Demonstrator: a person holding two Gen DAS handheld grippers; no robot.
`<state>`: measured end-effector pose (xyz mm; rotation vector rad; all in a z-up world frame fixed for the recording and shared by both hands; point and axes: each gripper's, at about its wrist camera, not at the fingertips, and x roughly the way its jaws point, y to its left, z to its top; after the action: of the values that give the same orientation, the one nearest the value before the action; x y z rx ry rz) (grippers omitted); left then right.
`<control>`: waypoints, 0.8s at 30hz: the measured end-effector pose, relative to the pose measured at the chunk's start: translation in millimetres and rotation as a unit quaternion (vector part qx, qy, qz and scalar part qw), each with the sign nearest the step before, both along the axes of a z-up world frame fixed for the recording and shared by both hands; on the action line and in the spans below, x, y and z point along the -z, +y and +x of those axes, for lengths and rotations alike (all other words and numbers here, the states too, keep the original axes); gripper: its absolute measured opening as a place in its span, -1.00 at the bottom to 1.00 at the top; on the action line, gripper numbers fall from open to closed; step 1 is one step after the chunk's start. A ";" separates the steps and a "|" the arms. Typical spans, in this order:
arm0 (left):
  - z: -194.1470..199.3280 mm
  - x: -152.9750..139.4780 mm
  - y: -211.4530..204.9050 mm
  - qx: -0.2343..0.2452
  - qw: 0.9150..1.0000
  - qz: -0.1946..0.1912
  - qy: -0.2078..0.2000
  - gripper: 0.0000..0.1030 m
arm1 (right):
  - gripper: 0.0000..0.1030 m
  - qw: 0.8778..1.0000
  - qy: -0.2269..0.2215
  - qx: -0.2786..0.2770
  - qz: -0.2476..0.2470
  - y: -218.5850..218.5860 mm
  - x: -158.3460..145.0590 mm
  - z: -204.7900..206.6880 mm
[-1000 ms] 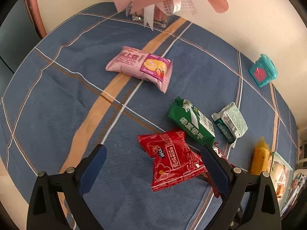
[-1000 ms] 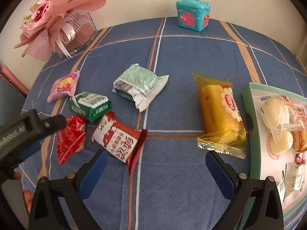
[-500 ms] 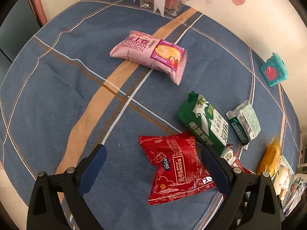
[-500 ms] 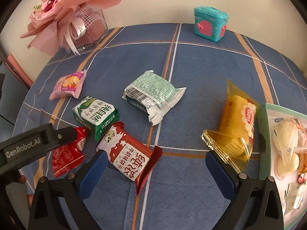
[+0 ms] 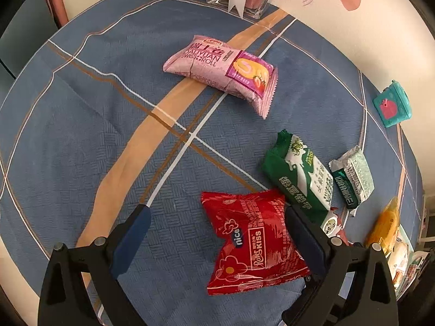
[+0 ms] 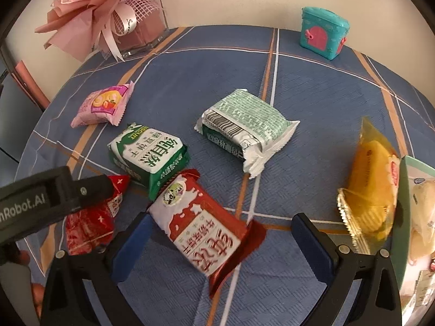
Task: Organize snacks
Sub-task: 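Close right tool on the white-and-red milk biscuit packet while left tool closes on the red packet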
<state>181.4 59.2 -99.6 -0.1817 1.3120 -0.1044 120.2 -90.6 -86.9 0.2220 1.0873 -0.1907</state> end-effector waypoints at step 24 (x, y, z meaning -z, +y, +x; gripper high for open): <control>-7.4 14.1 10.1 -0.012 0.998 -0.041 0.041 0.55 | -0.09 1.000 -0.009 0.008 0.002 -2.8 -5.9 -9.6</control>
<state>174.0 69.3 -113.7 -0.2731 1.3878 -0.1310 110.6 -93.4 -81.0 0.2357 1.0678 -0.2003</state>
